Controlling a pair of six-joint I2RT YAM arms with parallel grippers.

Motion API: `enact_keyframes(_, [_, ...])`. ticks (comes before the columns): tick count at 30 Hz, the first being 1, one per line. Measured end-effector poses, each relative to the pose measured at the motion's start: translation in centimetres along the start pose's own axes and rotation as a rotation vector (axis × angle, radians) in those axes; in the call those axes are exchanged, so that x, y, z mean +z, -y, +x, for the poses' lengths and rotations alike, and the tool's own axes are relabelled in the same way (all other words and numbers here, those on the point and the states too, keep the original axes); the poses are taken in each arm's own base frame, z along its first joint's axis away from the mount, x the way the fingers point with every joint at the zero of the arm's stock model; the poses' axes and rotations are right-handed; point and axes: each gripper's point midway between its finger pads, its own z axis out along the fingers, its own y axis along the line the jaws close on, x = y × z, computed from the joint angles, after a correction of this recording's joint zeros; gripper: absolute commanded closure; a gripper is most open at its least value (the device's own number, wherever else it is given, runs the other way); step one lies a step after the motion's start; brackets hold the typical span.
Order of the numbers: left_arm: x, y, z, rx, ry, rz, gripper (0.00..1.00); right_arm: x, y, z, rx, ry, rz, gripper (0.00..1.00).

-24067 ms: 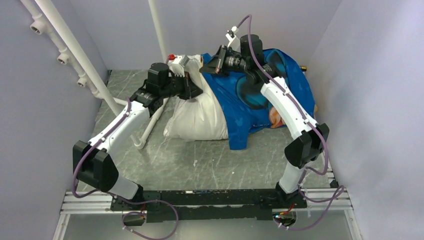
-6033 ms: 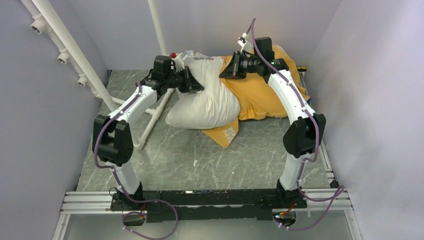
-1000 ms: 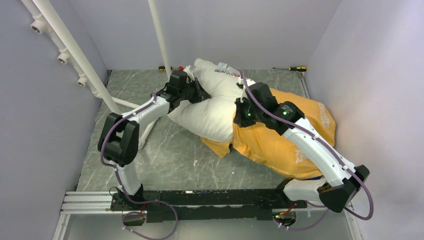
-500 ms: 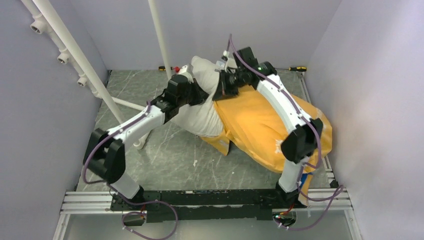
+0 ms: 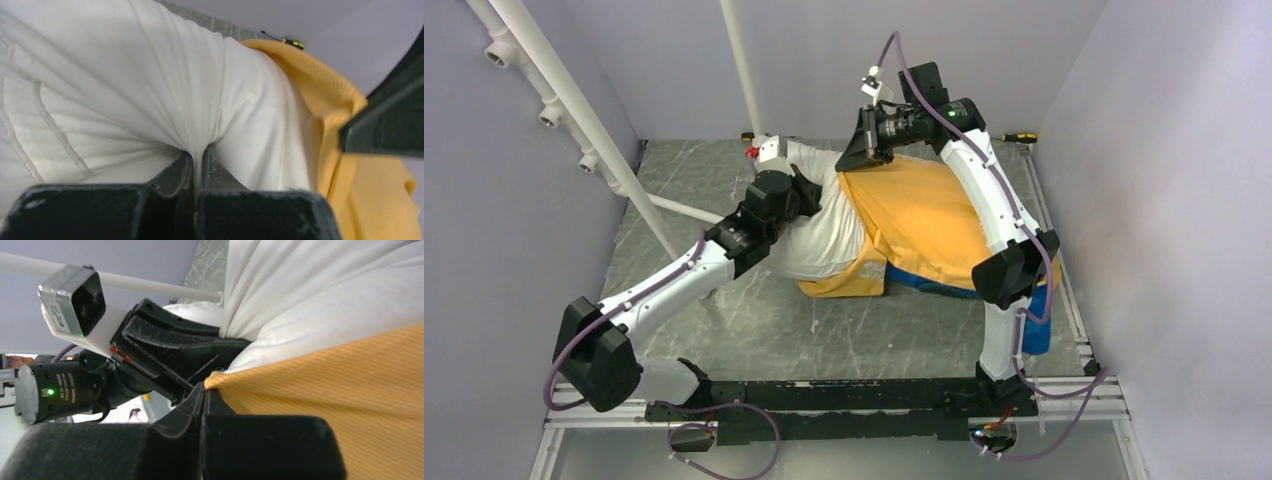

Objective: Put the pillow into the pillowcase

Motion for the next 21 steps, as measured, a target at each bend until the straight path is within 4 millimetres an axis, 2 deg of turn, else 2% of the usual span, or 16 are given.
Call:
enact_keyframes(7, [0.8, 1.3, 2.6, 0.017, -0.034, 0.018, 0.99, -2.8, 2.7, -2.3, -0.053, 0.070, 0.031, 1.00])
enact_keyframes(10, [1.2, 0.9, 3.8, 0.047, -0.071, 0.001, 0.79, -3.2, 4.3, -2.6, -0.098, 0.088, 0.085, 1.00])
enact_keyframes(12, [0.7, 0.6, 4.8, 0.105, -0.115, -0.019, 0.53, -3.1, 6.0, -1.3, -0.096, 0.079, 0.134, 0.98])
enact_keyframes(13, [0.2, 0.5, 5.1, 0.140, -0.137, -0.025, 0.45, -2.9, 6.8, -0.4, -0.091, 0.075, 0.155, 0.96])
enact_keyframes(17, [-2.6, 0.7, 6.4, 0.273, -0.244, -0.040, 0.24, -3.0, 9.9, 4.7, -0.034, 0.055, 0.235, 0.72])
enact_keyframes(19, [-4.2, 1.0, 6.6, 0.306, -0.293, -0.036, 0.17, -3.3, 10.3, 6.1, -0.033, 0.065, 0.258, 0.54])
enact_keyframes(21, [-6.1, 1.1, 7.1, 0.314, -0.356, -0.020, 0.15, -4.0, 10.2, 7.3, -0.049, 0.088, 0.291, 0.40])
